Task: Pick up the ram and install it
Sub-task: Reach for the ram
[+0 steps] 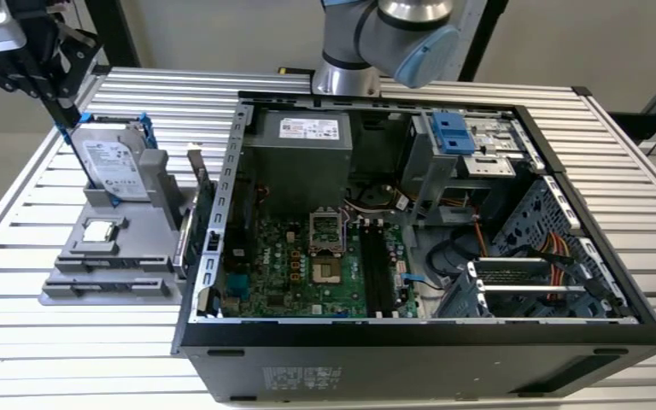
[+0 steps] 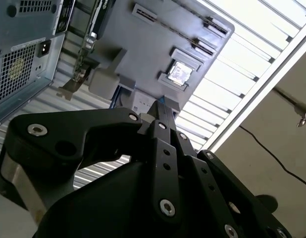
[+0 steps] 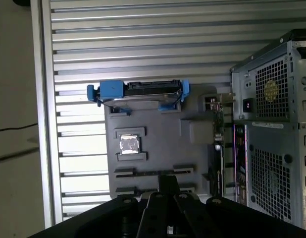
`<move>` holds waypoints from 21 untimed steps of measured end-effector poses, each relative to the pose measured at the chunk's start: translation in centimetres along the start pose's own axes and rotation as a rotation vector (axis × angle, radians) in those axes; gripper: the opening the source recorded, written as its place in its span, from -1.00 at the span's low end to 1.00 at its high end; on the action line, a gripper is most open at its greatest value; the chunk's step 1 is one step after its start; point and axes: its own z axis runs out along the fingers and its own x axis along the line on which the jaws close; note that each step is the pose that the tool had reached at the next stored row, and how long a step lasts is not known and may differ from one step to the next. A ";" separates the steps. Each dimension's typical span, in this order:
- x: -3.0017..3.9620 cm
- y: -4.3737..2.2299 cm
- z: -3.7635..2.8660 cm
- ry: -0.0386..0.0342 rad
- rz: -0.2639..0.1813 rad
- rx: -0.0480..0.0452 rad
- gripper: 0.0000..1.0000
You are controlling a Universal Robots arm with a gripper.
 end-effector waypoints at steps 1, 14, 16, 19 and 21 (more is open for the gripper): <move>0.00 -0.10 0.00 0.0000 0.000 0.0000 -1.00; -0.11 -1.54 -0.06 0.0000 0.000 0.0000 -1.00; -0.12 -1.75 -0.06 0.0000 0.000 0.0000 -1.00; -0.14 -2.04 -0.07 0.0000 0.000 0.0000 -1.00; -0.15 -2.21 -0.07 0.0000 0.000 0.0000 -1.00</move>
